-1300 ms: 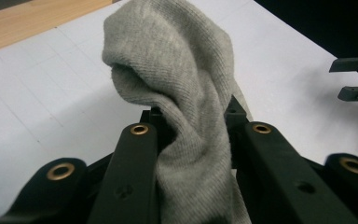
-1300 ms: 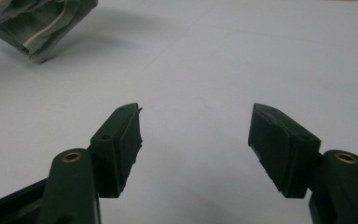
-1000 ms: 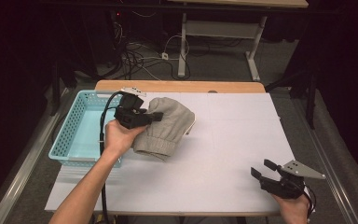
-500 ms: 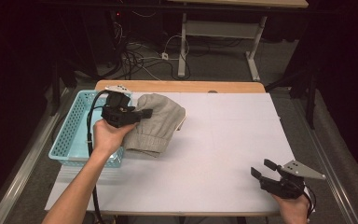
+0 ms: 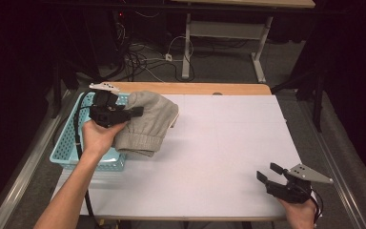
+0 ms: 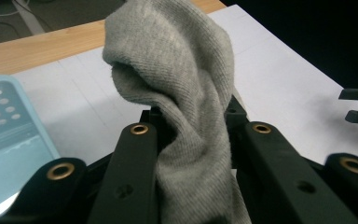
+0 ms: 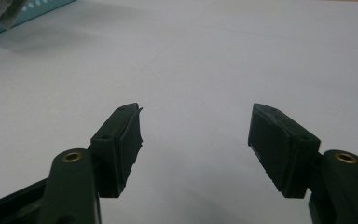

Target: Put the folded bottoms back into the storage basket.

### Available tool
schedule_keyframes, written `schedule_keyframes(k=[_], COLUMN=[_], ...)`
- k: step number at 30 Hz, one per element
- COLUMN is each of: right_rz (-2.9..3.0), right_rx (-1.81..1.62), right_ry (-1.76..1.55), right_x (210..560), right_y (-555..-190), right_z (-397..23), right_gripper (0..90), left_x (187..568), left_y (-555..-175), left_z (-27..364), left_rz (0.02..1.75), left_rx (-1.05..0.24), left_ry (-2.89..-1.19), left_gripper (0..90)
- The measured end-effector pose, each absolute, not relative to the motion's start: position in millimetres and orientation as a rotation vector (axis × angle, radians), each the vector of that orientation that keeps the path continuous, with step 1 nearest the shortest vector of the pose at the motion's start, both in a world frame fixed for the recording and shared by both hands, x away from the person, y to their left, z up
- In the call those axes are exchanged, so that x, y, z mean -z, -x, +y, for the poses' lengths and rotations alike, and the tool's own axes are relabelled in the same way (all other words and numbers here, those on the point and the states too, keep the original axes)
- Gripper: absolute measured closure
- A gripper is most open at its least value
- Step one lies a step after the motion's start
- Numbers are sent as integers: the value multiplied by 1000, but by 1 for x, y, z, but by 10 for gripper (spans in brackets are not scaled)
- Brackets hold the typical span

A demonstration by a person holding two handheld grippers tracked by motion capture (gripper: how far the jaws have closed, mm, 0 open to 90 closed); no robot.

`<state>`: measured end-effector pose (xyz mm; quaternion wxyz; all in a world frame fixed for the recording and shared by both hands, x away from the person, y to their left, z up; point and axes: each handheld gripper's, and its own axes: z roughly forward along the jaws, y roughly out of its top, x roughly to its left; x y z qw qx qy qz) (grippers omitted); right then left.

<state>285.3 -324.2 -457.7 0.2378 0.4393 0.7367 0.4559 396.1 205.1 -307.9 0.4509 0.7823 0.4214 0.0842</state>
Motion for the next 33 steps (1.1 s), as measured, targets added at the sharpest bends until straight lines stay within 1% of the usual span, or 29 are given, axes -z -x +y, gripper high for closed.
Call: schedule_keyframes(k=[33], right_rz=[2029], right_rx=[-1250], right_ry=[-1209], right_x=[459], right_y=[-287], right_z=[-324], right_gripper=[350], left_x=[301], left_y=[-388], left_z=[254], left_rz=[1124], left_rx=[-228], left_ry=[-1846], left_gripper=[730])
